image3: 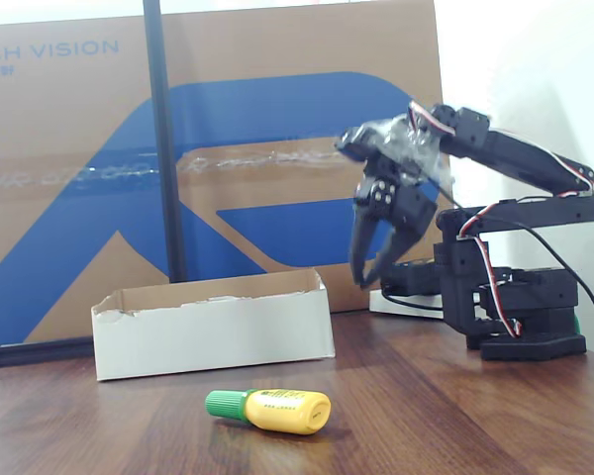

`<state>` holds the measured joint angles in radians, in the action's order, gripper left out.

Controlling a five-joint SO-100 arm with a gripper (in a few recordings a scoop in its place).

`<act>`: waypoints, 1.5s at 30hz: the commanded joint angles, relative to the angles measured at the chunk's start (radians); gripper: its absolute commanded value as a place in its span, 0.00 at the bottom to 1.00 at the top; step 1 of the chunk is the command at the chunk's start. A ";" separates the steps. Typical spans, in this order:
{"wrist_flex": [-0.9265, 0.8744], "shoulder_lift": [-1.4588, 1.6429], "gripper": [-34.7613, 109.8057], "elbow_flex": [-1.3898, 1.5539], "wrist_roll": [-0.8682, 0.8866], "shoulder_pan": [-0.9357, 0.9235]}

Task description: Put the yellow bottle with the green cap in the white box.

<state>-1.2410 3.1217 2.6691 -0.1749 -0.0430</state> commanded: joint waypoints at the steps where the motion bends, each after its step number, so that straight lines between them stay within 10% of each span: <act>1: -0.014 -0.046 0.24 -0.112 0.006 0.025; 45: 0.198 -1.155 0.38 -0.729 0.052 0.466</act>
<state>-1.0232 1.9926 2.0387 -0.1243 0.3927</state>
